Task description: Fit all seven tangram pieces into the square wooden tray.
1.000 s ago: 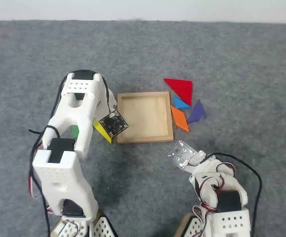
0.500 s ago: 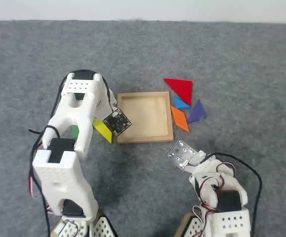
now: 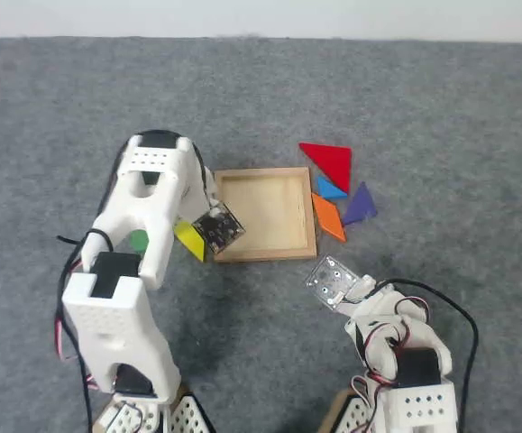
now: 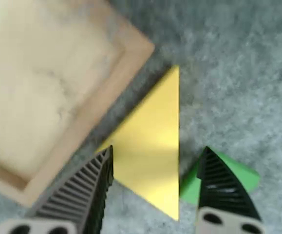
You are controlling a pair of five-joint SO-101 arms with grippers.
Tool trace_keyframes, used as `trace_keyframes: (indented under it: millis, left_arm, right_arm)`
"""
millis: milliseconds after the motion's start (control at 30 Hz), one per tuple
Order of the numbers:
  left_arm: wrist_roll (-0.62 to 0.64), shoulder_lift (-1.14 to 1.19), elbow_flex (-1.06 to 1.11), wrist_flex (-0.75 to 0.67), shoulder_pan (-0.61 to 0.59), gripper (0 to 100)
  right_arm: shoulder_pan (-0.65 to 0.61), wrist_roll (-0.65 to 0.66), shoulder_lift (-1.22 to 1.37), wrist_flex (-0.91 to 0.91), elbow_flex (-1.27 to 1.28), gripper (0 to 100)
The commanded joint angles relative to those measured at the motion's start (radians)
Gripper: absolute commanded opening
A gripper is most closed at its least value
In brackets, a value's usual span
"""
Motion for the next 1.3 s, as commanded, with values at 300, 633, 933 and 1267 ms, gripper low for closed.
trace_keyframes:
  millis: [300,633,933,1267]
  left_arm:
    - [0.02,-0.017,-0.022,-0.092,-0.037,27]
    - [0.015,-0.014,-0.028,-0.098,-0.035,27]
    - [0.014,-0.017,-0.028,-0.097,-0.032,35]
    - [0.091,-0.017,-0.025,-0.097,-0.035,40]
  right_arm:
    - [-0.004,0.006,-0.016,0.012,0.014,0.6]
    - [-0.004,0.006,-0.016,0.012,0.014,0.6]
    - [-0.004,0.008,-0.018,0.012,0.014,0.6]
    - [-0.005,0.008,-0.018,0.012,0.014,0.6]
